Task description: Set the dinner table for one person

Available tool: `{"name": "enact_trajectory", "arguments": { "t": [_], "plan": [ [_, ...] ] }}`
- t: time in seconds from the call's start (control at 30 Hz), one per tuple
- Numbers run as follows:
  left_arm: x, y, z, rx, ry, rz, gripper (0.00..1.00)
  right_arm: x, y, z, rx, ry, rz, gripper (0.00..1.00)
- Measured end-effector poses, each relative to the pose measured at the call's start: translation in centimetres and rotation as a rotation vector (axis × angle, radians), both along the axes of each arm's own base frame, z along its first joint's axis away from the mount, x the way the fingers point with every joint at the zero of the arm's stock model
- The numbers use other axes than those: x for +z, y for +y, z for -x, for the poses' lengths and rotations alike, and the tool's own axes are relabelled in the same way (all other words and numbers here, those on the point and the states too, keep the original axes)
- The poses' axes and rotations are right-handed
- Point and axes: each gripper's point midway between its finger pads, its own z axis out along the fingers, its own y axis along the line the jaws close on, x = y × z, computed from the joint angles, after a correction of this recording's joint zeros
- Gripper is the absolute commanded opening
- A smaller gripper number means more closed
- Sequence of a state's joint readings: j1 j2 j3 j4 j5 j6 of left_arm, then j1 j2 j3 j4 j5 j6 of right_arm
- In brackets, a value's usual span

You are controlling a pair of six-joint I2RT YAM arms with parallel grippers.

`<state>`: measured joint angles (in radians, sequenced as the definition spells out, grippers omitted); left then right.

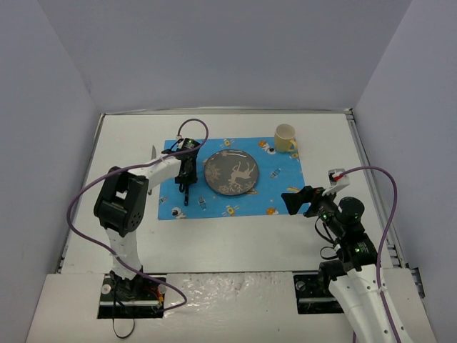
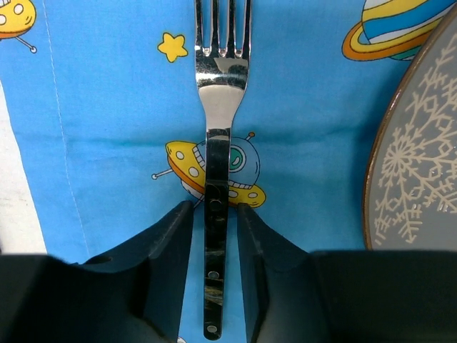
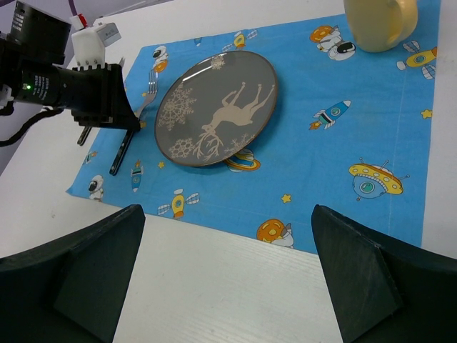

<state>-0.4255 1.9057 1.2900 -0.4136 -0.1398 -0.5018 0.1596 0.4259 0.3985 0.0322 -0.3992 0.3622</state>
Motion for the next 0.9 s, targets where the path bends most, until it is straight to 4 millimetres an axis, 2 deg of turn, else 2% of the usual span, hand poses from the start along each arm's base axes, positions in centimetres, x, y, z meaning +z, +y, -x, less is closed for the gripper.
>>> {"name": "enact_trajectory", "arguments": {
  "t": [0.13,0.27,0.37,0.43,0.53,0.63,0.77,0.9],
  "plan": [
    [0.0,0.2,-0.1,0.005,-0.004,0.001,0.41,0.0,0.0,0.0,0.0,0.0,0.0,1.0],
    [1.0,0.8,-0.1,0.009,-0.018,0.0,0.51,0.0,0.0,0.0,0.0,0.0,0.0,1.0],
    [3.5,1.5,-0.3,0.013,-0.062,0.012,0.58,0.0,0.0,0.0,0.0,0.001,0.0,1.0],
    [6.0,2.3,-0.7,0.026,-0.117,0.032,0.61,0.0,0.0,0.0,0.0,0.001,0.0,1.0],
    [9.4,4.5,-1.4,0.063,-0.196,0.054,0.63,-0.1,0.0,0.1,0.0,0.006,0.001,1.0],
    [11.0,7.9,-2.1,0.129,-0.232,0.061,0.64,0.0,0.0,0.1,0.001,0.009,0.001,1.0],
    [9.6,12.3,-2.6,0.221,-0.197,0.045,0.62,1.0,0.1,0.3,0.006,-0.005,-0.001,1.0],
    [6.4,13.8,-2.6,0.242,-0.109,0.043,0.62,2.5,0.0,0.8,0.007,-0.028,-0.004,1.0]
  ]
}}
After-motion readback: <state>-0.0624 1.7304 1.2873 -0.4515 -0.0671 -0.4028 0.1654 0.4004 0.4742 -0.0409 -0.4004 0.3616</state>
